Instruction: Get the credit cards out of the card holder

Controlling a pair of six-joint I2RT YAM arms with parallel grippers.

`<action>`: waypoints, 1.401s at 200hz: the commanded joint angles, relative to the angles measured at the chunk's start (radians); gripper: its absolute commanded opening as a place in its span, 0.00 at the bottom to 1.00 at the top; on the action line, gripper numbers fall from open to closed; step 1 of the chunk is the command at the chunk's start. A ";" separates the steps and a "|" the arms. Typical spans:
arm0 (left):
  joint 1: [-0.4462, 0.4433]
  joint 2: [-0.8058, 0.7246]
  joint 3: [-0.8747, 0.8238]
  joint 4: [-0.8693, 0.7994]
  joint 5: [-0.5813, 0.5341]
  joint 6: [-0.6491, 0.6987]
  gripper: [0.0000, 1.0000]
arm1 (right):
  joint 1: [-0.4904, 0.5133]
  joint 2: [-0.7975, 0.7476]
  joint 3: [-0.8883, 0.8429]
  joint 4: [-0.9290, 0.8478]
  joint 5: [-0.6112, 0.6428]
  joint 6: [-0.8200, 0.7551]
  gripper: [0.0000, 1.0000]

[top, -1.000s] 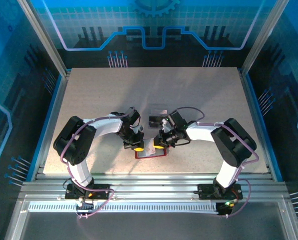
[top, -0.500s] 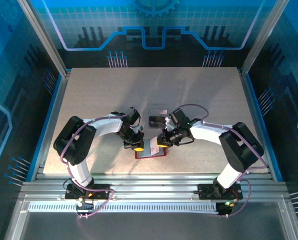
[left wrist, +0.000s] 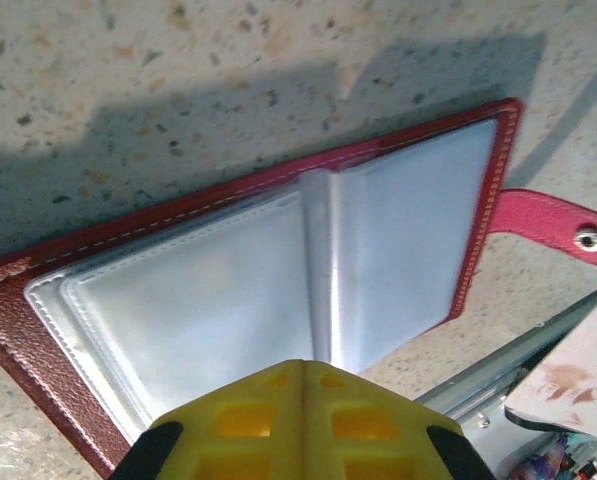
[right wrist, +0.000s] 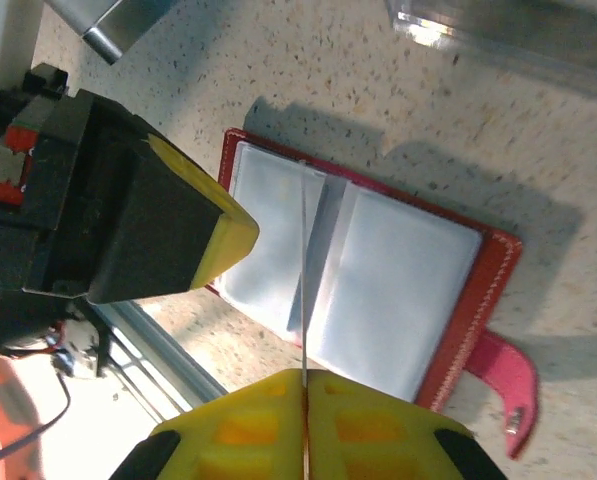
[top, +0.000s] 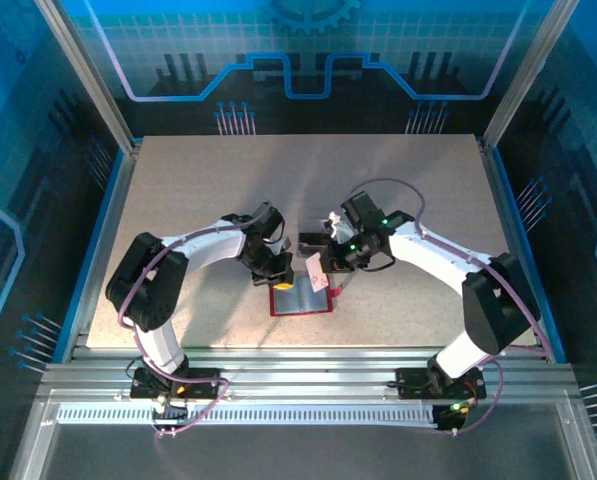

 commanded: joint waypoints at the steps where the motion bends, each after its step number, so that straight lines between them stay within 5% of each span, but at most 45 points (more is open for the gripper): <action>1: 0.002 -0.046 0.043 -0.015 -0.022 -0.008 0.00 | -0.012 0.000 0.095 -0.262 0.131 -0.281 0.07; 32: 0.020 -0.076 0.040 0.035 -0.069 -0.014 0.02 | -0.005 0.012 0.174 -0.368 0.295 -0.510 0.00; 64: 0.041 -0.123 0.020 0.112 -0.119 -0.022 0.02 | 0.010 -0.008 0.188 -0.383 0.319 -0.819 0.00; 110: 0.088 -0.241 -0.079 0.268 -0.131 -0.072 0.02 | 0.021 0.101 0.342 -0.504 0.325 -1.046 0.00; 180: 0.179 -0.321 -0.180 0.387 -0.100 -0.162 0.03 | 0.001 0.292 0.630 -0.553 0.389 -1.150 0.00; 280: 0.191 -0.293 -0.176 0.426 -0.090 -0.203 0.03 | -0.007 0.583 1.066 -0.711 0.416 -1.227 0.00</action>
